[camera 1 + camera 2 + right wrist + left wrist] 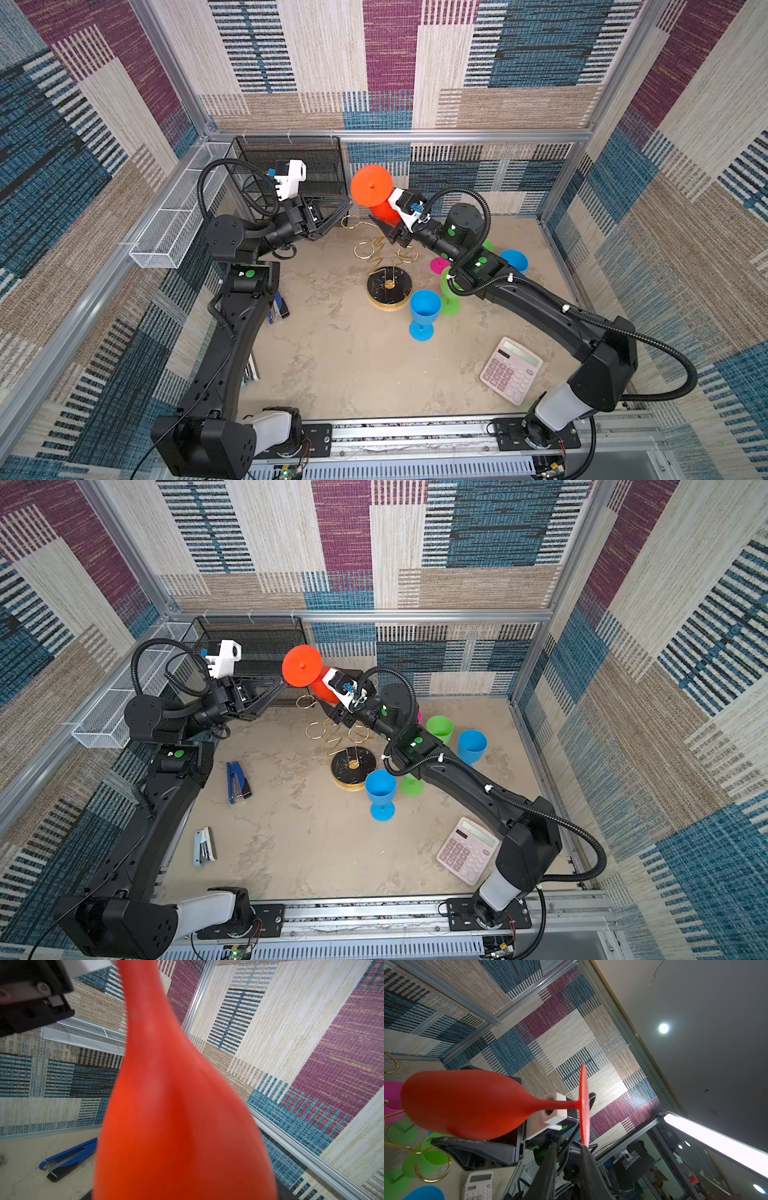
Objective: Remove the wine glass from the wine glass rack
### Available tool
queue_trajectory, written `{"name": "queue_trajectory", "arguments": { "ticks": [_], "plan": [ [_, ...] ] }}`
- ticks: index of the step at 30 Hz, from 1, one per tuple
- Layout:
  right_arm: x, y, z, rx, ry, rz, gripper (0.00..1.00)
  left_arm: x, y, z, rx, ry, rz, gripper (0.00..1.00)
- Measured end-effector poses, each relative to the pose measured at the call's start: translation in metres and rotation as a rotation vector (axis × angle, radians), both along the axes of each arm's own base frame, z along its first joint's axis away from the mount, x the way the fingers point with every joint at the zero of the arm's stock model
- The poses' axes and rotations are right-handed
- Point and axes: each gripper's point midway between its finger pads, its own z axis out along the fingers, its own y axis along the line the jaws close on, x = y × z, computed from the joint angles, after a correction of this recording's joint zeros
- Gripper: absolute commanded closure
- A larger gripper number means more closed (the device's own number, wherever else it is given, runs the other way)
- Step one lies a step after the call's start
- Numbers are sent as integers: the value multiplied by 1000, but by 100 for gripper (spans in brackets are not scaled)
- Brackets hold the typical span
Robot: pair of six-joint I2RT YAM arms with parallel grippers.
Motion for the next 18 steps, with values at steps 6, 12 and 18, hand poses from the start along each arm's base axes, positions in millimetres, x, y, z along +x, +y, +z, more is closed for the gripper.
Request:
{"name": "queue_trajectory", "arguments": {
  "ticks": [6,12,18],
  "plan": [
    [-9,-8,10,27,35,8,48,-5,2,7,2,-34,13,63],
    [-27,-23,15,21,117,10,53,-15,12,8,37,-183,158,64],
    [-59,-29,9,-35,232,-2,55,-6,29,-24,168,-413,434,57]
  ]
}}
